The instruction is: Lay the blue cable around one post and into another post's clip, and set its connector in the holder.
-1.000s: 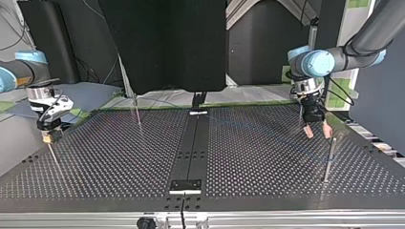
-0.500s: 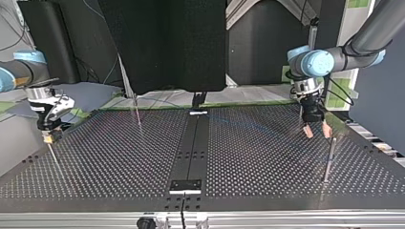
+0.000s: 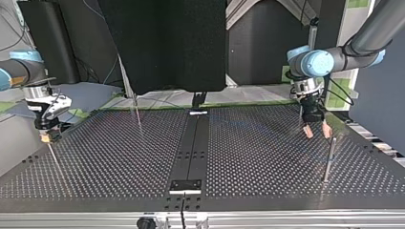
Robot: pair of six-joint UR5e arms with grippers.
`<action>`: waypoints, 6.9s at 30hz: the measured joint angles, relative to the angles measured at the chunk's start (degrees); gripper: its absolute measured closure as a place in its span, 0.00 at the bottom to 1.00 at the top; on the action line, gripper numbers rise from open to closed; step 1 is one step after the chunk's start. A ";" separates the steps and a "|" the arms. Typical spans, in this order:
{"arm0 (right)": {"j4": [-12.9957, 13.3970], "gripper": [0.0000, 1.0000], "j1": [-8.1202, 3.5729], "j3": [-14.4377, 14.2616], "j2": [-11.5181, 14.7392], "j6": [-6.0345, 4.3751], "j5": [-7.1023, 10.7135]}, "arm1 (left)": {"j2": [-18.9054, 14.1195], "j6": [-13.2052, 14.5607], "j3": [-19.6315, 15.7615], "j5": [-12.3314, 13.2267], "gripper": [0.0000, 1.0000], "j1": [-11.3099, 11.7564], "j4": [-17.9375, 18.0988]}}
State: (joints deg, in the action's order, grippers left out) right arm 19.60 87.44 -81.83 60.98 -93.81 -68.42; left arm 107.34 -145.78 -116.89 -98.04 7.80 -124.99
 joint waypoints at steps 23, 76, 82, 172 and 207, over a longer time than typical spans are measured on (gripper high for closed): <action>1.52 0.81 -0.03 -0.06 -0.52 -3.57 -0.05 | 0.00 0.23 -0.04 0.00 0.00 -0.19 -0.08; 4.44 0.00 0.08 0.01 -0.65 -8.33 -0.06 | -0.04 0.92 -0.09 -0.81 0.00 -0.69 -1.09; 4.44 0.00 0.08 0.00 -0.64 -8.34 -0.06 | -0.07 1.69 -0.08 -1.29 0.00 -0.99 -3.29; 4.17 0.00 0.82 -0.04 -0.63 -8.33 -0.08 | -27.56 36.02 6.86 -12.09 0.00 -5.40 -36.28; 3.90 0.00 1.11 -0.03 -0.63 -8.28 -0.06 | -28.18 55.91 6.87 -12.04 0.00 -5.45 -44.82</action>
State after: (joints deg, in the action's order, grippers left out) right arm 23.50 88.55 -81.87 60.35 -102.09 -68.48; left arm 79.16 -89.86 -110.02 -110.07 2.35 -169.81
